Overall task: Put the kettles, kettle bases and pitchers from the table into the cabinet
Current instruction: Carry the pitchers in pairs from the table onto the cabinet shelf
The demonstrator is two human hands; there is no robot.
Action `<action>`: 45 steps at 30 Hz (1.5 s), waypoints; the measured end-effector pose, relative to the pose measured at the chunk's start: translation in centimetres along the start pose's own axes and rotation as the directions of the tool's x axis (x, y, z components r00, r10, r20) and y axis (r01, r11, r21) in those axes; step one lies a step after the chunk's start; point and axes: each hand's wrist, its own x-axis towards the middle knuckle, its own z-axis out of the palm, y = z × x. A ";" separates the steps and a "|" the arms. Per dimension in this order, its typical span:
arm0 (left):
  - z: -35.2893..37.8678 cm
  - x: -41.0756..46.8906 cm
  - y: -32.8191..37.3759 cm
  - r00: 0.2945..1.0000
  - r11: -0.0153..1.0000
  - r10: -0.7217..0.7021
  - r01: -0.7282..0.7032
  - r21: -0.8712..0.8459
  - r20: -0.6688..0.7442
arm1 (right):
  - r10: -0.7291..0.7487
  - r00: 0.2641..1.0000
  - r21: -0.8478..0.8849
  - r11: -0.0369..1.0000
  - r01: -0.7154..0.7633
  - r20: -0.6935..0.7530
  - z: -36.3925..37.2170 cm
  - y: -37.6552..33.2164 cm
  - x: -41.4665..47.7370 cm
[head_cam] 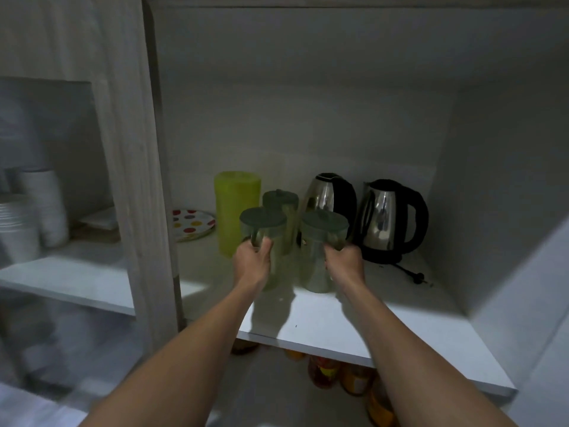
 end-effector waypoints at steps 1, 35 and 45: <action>0.3 0.4 -0.1 1.000 1.000 -0.013 0.013 0.006 -0.003 | -0.010 1.000 -0.004 1.000 0.010 -0.002 0.2 0.0 0.3; -9.8 -6.0 5.7 0.907 0.554 0.321 -0.413 0.723 0.272 | -0.351 0.904 -0.596 0.681 0.426 0.246 -1.9 -8.8 -8.3; -25.3 -9.9 5.9 0.902 0.420 0.378 -0.367 0.830 0.207 | -0.394 0.847 -0.577 0.620 0.532 0.357 4.5 -13.5 -18.1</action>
